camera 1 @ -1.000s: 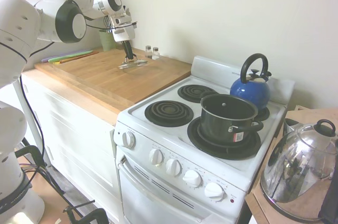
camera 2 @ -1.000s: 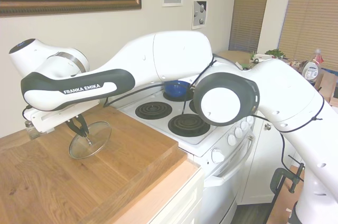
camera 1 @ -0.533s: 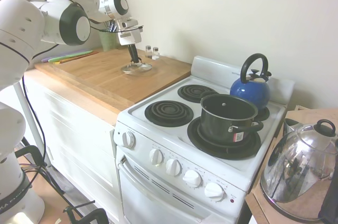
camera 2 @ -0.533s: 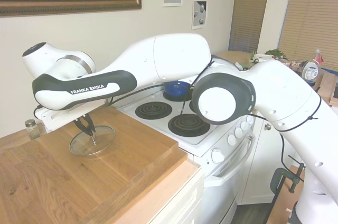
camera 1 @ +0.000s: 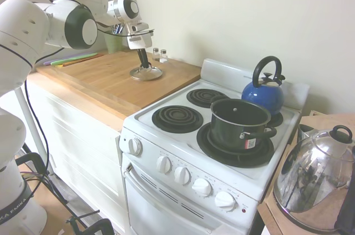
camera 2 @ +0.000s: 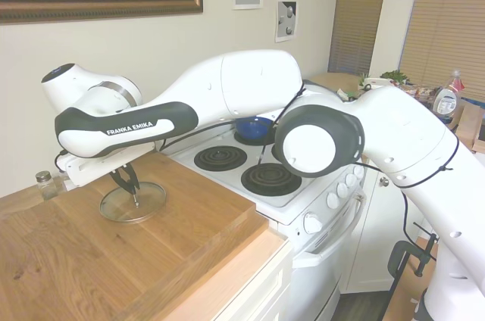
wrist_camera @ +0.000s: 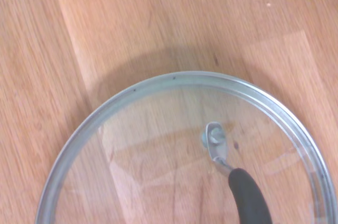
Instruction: Uncover the lid of the pot
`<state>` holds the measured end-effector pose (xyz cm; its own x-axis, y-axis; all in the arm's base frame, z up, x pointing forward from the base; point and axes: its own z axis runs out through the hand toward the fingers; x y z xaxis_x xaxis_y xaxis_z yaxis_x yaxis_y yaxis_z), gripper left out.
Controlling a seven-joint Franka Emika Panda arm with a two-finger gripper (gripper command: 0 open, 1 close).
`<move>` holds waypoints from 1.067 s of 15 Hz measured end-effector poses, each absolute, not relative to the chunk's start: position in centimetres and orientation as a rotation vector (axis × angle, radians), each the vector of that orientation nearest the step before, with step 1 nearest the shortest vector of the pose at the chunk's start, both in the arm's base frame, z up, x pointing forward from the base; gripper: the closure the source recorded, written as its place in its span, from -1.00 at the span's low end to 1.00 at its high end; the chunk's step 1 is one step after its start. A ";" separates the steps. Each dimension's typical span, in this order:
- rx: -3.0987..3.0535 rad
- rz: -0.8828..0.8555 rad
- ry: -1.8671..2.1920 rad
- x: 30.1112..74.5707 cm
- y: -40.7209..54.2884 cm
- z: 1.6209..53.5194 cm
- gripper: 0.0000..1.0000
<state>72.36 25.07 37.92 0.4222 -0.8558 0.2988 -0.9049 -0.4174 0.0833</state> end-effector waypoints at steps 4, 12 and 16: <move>2.494 0.279 -1.512 72.6 24.7 37.9 -1.00; 2.621 0.207 -1.530 73.4 23.6 38.7 -1.00; 2.656 0.215 -1.535 72.2 23.6 41.6 -1.00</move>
<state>72.23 23.63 41.61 0.4927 -0.8565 0.1537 -0.8658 -0.5002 -0.0120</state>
